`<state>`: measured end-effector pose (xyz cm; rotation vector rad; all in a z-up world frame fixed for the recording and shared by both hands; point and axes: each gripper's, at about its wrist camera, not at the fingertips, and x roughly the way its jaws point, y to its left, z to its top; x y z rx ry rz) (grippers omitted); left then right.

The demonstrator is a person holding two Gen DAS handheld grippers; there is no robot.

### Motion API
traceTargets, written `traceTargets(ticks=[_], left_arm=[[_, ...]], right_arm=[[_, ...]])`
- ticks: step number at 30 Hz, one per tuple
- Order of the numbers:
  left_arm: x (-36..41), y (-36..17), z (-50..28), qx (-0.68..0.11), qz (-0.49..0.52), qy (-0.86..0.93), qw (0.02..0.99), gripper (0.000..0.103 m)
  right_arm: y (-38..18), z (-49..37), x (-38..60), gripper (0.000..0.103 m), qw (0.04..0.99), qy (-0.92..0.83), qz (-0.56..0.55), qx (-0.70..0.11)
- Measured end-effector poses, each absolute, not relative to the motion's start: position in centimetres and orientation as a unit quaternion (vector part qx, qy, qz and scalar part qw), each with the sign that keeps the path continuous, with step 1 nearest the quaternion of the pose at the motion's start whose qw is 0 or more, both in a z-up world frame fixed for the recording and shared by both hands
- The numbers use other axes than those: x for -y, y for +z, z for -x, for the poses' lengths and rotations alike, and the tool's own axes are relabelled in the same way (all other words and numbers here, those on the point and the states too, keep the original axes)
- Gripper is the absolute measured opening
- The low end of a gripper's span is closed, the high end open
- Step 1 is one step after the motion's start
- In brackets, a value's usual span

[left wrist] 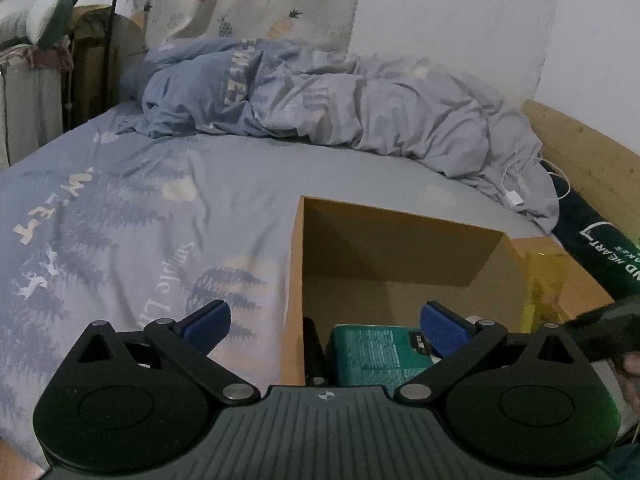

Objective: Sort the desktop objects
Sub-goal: 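Lower the yellow bottle into the box and open the right gripper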

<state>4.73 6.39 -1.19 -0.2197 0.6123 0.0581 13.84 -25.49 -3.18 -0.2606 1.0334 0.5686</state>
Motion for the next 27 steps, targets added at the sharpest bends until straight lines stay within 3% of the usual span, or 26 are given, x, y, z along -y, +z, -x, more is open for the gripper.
traceTargets(ticks=[17, 27], left_arm=[[-6.3, -1.3, -4.8, -0.303, 0.107, 0.031, 0.946, 0.103], [-6.3, -1.5, -5.0, -0.304, 0.107, 0.033, 0.946, 0.103]], right_arm=[[-6.5, -18.0, 22.6, 0.047, 0.794, 0.235, 0.139, -0.543], [-6.5, -17.3, 22.6, 0.05, 0.799, 0.233, 0.156, -0.532]])
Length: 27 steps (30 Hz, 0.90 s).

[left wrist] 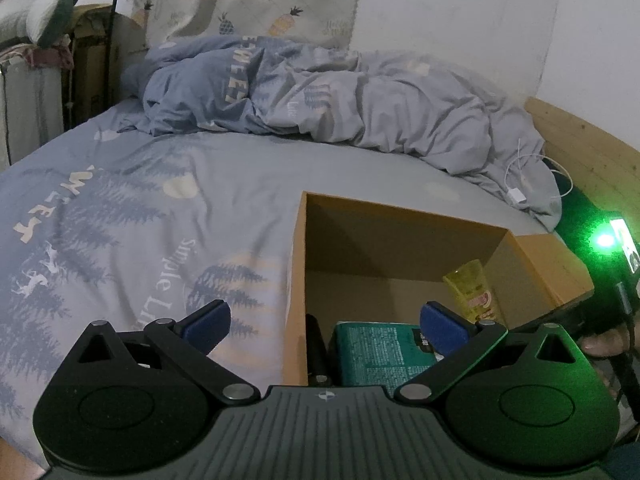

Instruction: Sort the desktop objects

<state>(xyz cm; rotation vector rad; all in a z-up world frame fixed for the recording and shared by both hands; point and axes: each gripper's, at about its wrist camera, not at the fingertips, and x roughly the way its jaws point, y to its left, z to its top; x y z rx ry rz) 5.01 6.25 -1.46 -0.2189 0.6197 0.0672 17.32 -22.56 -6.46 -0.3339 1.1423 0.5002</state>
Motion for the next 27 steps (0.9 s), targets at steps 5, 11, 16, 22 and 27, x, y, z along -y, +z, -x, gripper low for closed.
traceTargets(ticks=[5, 11, 16, 22, 27], left_arm=[[-6.1, -1.5, -5.0, -0.304, 0.106, 0.031, 0.946, 0.103], [-5.9, -1.4, -4.9, -0.304, 0.105, 0.027, 0.946, 0.103], [-5.4, -1.3, -4.8, -0.304, 0.1, 0.021, 0.947, 0.103], [-4.5, -1.3, -4.7, -0.307, 0.092, 0.014, 0.947, 0.103], [-3.4, -1.2, -4.4, -0.308, 0.08, 0.007, 0.948, 0.103]], right_arm=[[-5.2, -16.0, 23.3, 0.065, 0.812, 0.249, 0.137, -0.51], [-2.7, -13.9, 24.8, 0.079, 0.833, 0.257, 0.117, -0.477], [-0.5, -11.7, 26.9, 0.102, 0.847, 0.264, 0.085, -0.454], [0.8, -8.7, 29.3, 0.103, 0.858, 0.253, 0.055, -0.443], [1.1, -6.0, 31.0, 0.103, 0.875, 0.233, 0.043, -0.423]])
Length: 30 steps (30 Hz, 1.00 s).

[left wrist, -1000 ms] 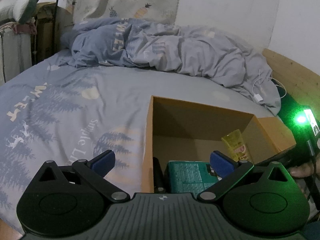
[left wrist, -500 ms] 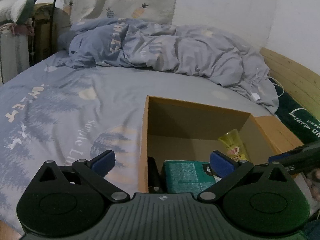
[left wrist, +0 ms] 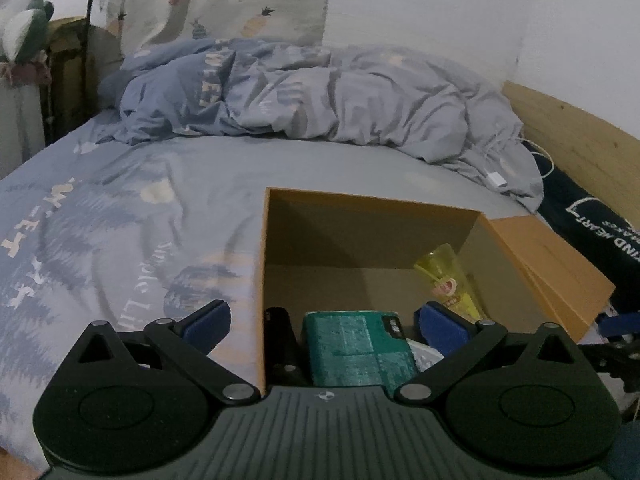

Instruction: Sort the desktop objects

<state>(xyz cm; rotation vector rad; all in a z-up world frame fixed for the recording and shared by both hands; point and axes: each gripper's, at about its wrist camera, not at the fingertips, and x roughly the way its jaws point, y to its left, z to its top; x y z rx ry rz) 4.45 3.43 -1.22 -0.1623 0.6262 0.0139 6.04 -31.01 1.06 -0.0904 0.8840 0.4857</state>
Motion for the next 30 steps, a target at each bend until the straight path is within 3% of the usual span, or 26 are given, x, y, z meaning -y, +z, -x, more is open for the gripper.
traceTargets(ticks=[14, 30], left_arm=[[-0.1, -1.4, -3.4, -0.315, 0.05, -0.017, 0.948, 0.103], [2.9, -1.3, -1.7, -0.298, -0.017, -0.024, 0.954, 0.103]], right_arm=[[-0.9, -2.0, 34.8, 0.103, 0.917, 0.156, 0.016, -0.367], [-1.2, 1.3, 33.5, 0.103, 0.913, 0.145, 0.055, -0.377]])
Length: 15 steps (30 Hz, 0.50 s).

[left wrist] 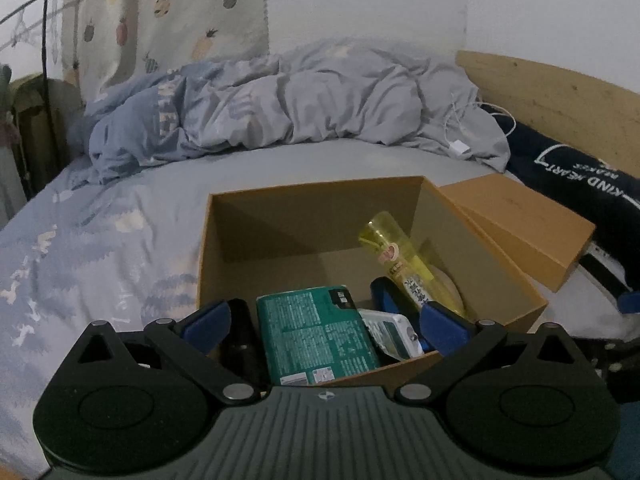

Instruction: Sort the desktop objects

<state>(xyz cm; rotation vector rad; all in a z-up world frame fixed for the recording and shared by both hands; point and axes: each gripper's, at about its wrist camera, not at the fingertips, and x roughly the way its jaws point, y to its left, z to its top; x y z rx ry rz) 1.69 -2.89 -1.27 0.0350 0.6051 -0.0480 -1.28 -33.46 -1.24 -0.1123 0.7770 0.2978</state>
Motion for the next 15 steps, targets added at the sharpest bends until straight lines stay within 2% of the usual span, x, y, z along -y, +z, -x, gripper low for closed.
traceTargets(ticks=[15], left_arm=[[4.3, -2.1, -1.3, -0.298, -0.045, -0.034, 0.953, 0.103]], right_arm=[[-1.6, 0.6, 34.5, 0.103, 0.913, 0.137, 0.034, -0.383]])
